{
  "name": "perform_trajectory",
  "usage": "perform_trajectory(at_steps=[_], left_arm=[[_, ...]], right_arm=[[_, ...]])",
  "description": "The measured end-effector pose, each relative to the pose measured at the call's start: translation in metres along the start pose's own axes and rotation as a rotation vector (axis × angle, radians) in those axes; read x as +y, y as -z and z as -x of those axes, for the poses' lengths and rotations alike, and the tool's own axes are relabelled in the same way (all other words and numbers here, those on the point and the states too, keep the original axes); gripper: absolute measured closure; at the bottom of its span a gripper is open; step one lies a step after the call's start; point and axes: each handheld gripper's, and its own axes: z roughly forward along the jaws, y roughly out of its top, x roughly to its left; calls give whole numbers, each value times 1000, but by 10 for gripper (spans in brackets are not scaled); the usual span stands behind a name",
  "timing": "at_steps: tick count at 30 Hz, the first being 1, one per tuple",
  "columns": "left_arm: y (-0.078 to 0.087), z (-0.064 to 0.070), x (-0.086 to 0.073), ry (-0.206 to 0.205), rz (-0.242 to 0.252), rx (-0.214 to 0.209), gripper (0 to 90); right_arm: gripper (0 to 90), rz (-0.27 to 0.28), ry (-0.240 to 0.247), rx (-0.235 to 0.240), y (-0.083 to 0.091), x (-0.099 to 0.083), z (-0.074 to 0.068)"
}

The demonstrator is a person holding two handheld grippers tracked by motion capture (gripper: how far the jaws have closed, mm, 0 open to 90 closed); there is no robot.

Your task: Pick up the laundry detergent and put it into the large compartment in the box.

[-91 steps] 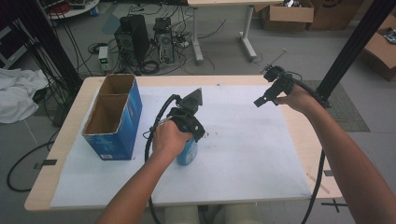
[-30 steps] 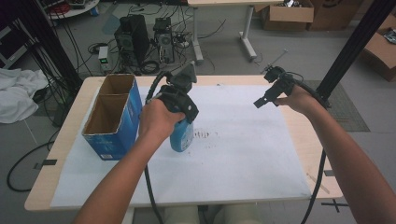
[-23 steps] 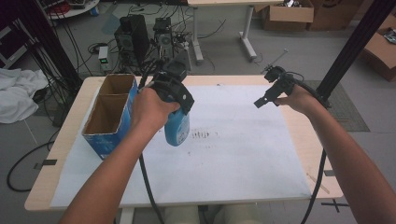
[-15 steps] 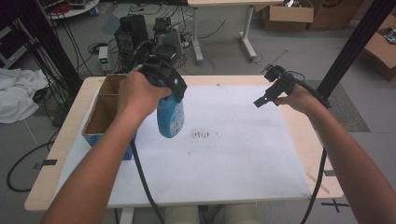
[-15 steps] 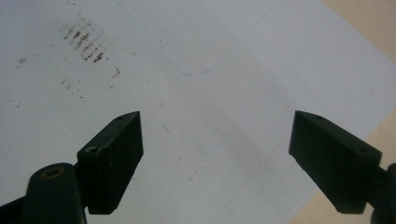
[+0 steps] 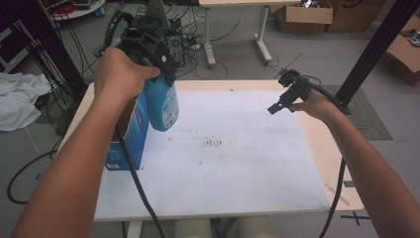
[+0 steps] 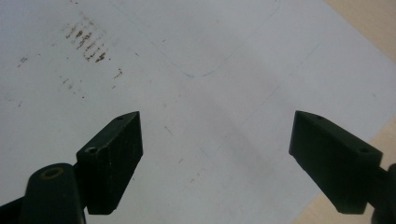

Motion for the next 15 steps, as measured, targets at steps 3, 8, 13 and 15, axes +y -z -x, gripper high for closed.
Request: perform_trajectory(at_steps=[3,8,13,15], left_arm=[[4,-9,-1,22,4,17,378],[9,-21,-2,51,0,33,378],[14,-38,-7,97,6,61,378],[16,-45,-9,112,8,72,378]], right_arm=[[176,1,-2,-2,1,0,0],[176,-3,-6,-3,0,0,1],[178,-4,-5,-2,-1,1,0],[178,-2,-3,-1,-2,2,0]])
